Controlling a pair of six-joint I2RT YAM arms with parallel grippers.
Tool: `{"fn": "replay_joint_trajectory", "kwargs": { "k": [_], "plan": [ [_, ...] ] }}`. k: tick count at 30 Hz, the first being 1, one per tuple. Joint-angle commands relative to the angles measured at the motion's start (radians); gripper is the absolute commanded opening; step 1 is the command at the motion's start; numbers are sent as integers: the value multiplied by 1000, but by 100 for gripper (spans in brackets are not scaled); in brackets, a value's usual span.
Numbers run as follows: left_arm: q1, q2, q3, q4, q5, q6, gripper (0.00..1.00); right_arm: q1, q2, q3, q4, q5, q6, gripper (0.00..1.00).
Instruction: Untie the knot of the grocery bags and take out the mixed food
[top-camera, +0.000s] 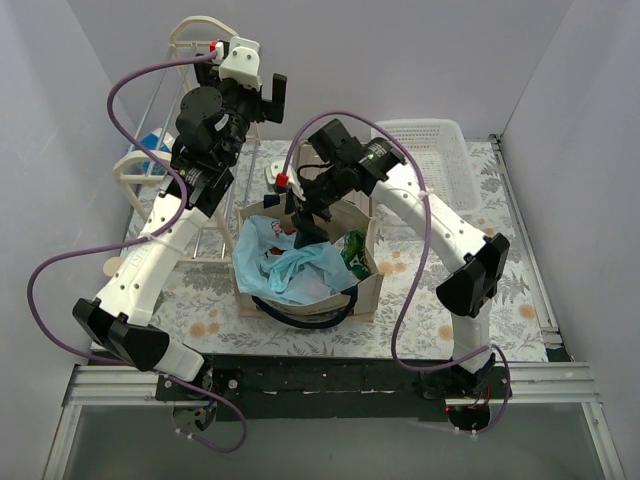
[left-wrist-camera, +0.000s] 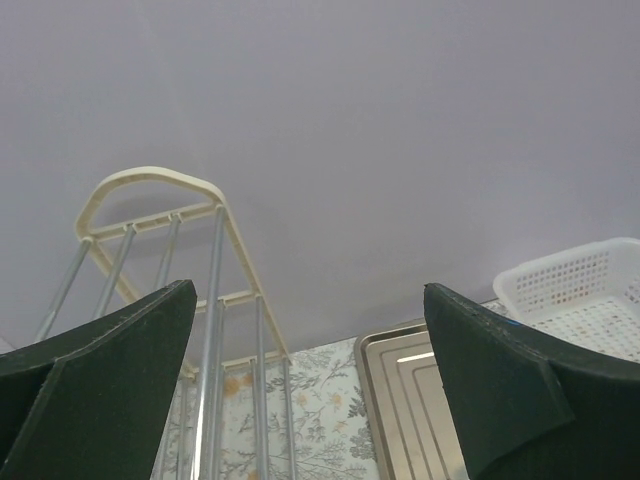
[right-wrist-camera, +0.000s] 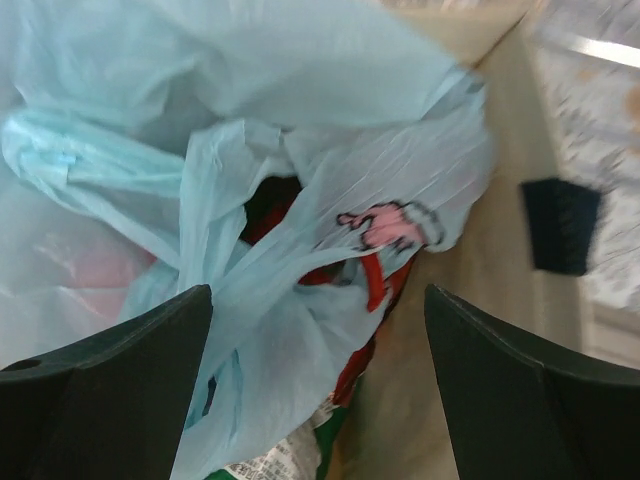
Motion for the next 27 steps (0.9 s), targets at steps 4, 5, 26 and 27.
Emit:
{"fn": "replay_joint_trajectory", "kwargs": {
  "k": [4,5,26,27],
  "plan": [
    [48,-51,0,47,20,8,98,17,14,-48,-215,43,-156,94],
    [57,-52,-4,51,26,0,98,23,25,-54,-226,47,-144,98],
    [131,-215,-123,-99,158,103,98,60,-251,-298,113,106,73,99],
    [131,-206,-91,-146,158,92,98,64,-245,-311,98,84,91,99]
  ]
}}
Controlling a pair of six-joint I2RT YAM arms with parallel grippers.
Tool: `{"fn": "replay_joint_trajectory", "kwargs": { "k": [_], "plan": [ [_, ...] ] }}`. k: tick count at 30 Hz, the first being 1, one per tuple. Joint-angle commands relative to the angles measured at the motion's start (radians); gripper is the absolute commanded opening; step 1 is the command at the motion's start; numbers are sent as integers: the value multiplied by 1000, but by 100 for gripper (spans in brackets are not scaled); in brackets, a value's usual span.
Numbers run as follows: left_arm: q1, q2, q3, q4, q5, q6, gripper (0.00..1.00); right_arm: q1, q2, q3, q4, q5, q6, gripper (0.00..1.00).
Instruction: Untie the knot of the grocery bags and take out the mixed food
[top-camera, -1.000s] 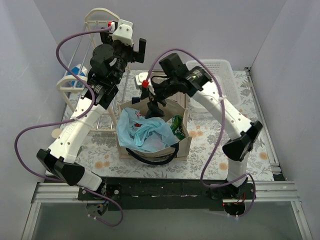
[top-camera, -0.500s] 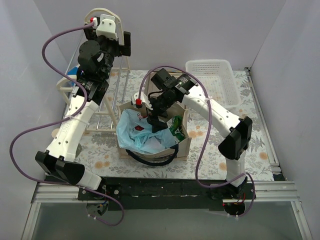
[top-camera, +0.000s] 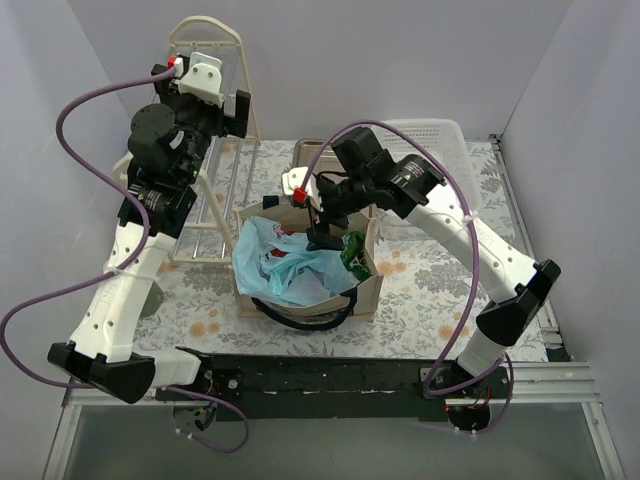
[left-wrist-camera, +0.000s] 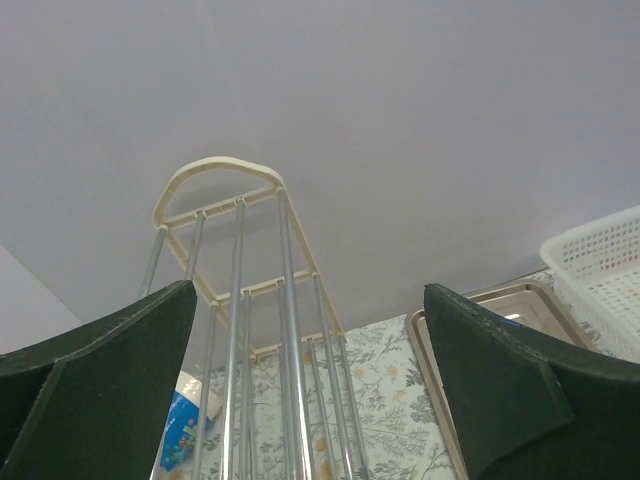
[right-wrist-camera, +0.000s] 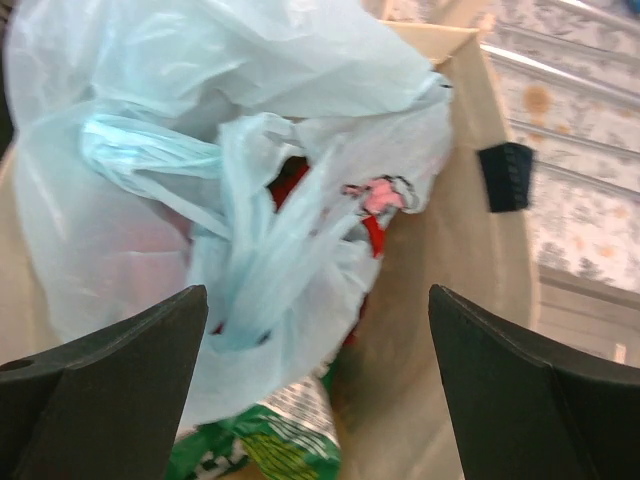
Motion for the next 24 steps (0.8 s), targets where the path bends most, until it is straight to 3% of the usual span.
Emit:
{"fn": "replay_joint_trajectory", "kwargs": {
  "k": [1,12,15,16,19,22,24],
  "plan": [
    [0,-24,34,-106,32,-2,98,22,29,-57,-54,-131,71,99],
    [0,-69,-49,-124,69,-66,98,56,185,-87,-115,-139,31,99],
    [0,-59,-27,-133,91,-66,98,71,179,-107,-65,-67,18,76],
    [0,-53,-23,-133,91,-66,98,73,184,-95,-66,-52,13,53],
    [0,-43,-6,-132,91,-53,98,73,154,-38,-74,-5,-1,11],
    [0,-33,4,-118,89,-40,98,71,110,55,-107,5,-34,11],
    [0,-21,10,-106,83,-37,98,59,106,211,-155,-18,-31,11]
  ]
}}
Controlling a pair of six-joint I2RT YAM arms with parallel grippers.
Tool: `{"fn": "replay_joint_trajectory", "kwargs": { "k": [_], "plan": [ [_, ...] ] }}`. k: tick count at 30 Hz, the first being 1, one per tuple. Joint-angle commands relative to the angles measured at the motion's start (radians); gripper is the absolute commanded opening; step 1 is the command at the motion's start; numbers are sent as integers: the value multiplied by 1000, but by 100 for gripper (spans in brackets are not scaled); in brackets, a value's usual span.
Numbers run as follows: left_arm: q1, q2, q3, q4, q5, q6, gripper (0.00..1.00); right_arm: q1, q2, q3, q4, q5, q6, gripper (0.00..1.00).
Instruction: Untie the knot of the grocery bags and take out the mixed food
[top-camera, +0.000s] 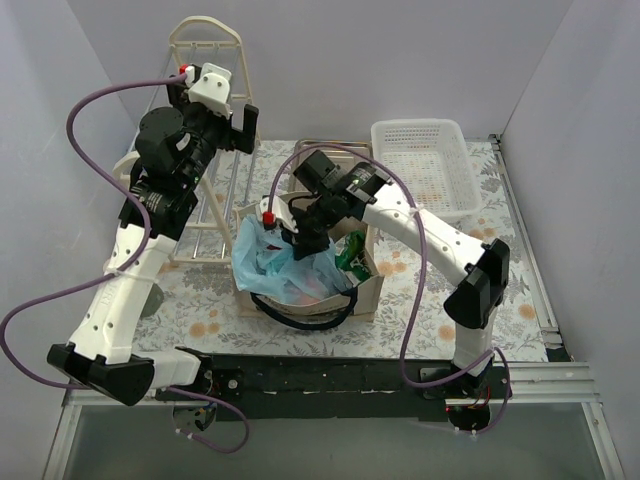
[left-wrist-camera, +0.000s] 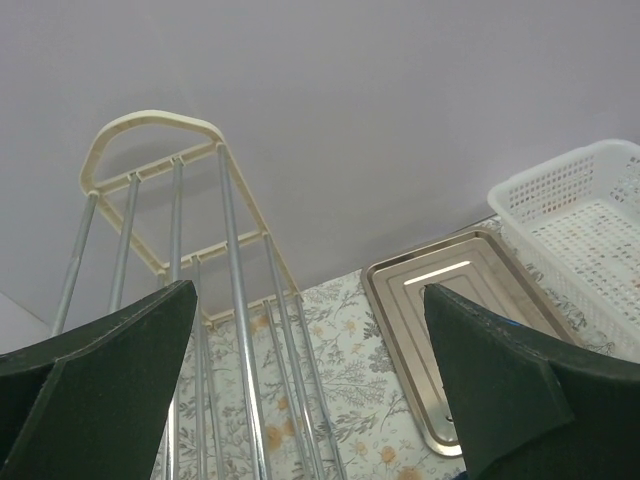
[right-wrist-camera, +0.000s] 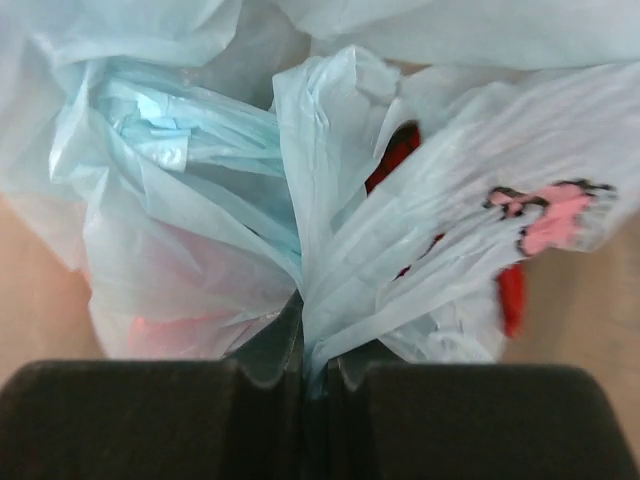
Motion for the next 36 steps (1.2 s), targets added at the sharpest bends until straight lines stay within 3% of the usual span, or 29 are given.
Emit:
{"fn": "replay_joint_trajectory", "kwargs": {
  "k": [1,5,11,14,17,25,26,27,32,34,36],
  "plan": [
    [0,13,49,22,0,16,98,-17,-99,296,-52,-16,-9,11],
    [0,43,98,41,-25,-10,98,-62,-145,453,9,-4,35,11],
    [0,149,331,123,-136,-24,98,-195,-325,353,291,61,104,11],
    [0,218,472,129,-137,-27,98,-327,-377,361,415,111,123,11],
    [0,264,552,111,-79,-44,98,-418,-432,333,504,165,98,11],
    [-61,318,507,-32,349,-142,98,-783,-607,65,486,175,49,11],
    [-90,330,502,-52,369,-137,98,-859,-626,28,479,147,54,99],
    [-121,338,493,-58,391,-131,98,-898,-652,-50,451,133,57,2],
    [-354,427,526,-86,475,-103,98,-1212,-702,-274,299,-41,-47,1],
    [-426,476,522,-89,486,-126,98,-1275,-730,-378,205,-92,-127,1],
    [-463,490,488,-86,491,-168,98,-1288,-733,-414,70,-112,-321,1]
  ]
}}
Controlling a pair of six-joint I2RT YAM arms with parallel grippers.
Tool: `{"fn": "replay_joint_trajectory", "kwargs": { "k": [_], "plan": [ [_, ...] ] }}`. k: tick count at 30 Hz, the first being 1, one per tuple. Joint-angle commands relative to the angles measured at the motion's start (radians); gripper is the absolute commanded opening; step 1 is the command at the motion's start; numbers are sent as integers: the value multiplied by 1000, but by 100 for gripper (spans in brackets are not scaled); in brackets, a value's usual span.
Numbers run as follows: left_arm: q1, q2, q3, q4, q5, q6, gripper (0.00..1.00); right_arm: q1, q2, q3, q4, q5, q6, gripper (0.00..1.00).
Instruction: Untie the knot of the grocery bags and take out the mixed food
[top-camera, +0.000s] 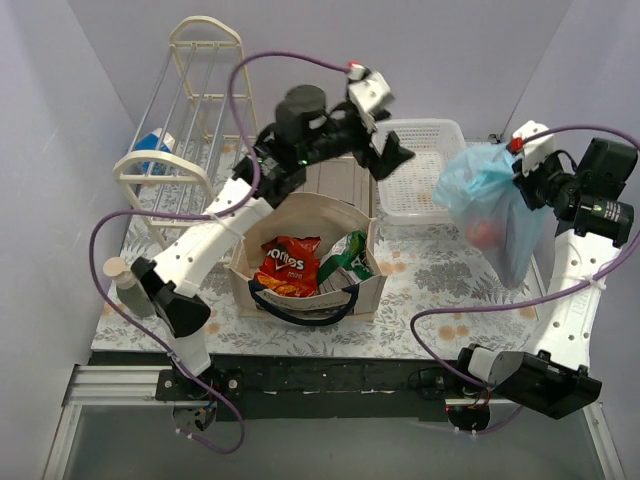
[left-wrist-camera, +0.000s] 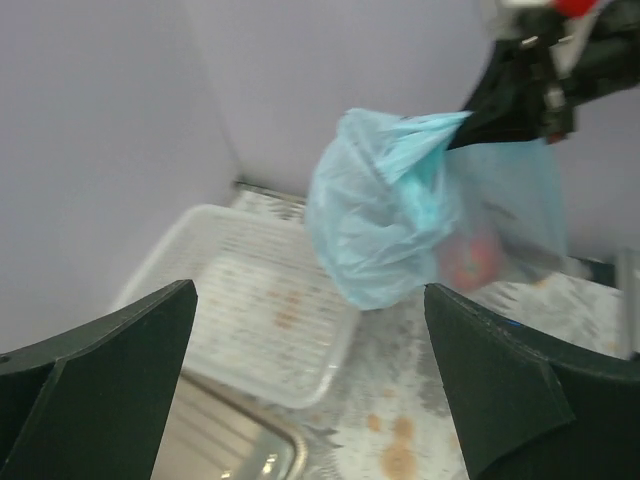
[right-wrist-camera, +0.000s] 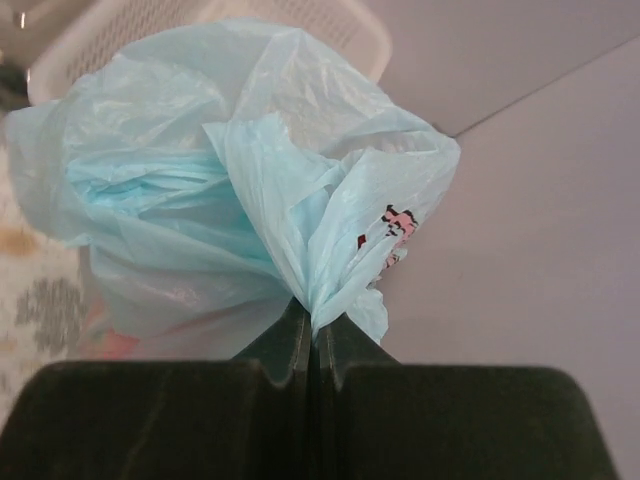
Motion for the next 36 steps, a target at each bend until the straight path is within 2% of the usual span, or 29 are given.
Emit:
{"fn": "replay_joint_trajectory", "kwargs": {
  "k": [1,3,8,14,17,21,25,28,29,32,36],
  "plan": [
    [-112,12,-63,-31,71,-62,98,-49,-52,-91,-287,-168,-308,1],
    [-131,9,-102,-14,71,-94,98,-45,-69,-163,-353,-191,-423,1],
    [-140,-20,-180,-14,61,-102,98,28,-78,-292,-415,-178,-527,1],
    [-142,-99,-230,-37,-51,-13,98,151,-101,-393,-317,-159,-480,1],
    [-142,-138,-304,-40,-109,31,98,222,-166,-522,-234,-102,-483,1],
    [-142,-210,-418,-31,-197,45,98,253,-218,-644,-173,-50,-454,1],
    [-139,-247,-438,-58,-182,71,98,251,-212,-602,-179,-27,-353,1],
    [-140,-227,-412,-81,-130,68,98,251,-227,-496,-200,-36,-273,1],
    [-140,-203,-389,-78,-119,60,98,250,-230,-446,-219,-39,-258,47],
    [-140,-141,-335,-57,-88,22,98,250,-221,-375,-252,-38,-202,54],
    [-139,-40,-272,-22,-65,-21,98,250,-201,-318,-384,-21,-221,62]
  ]
}}
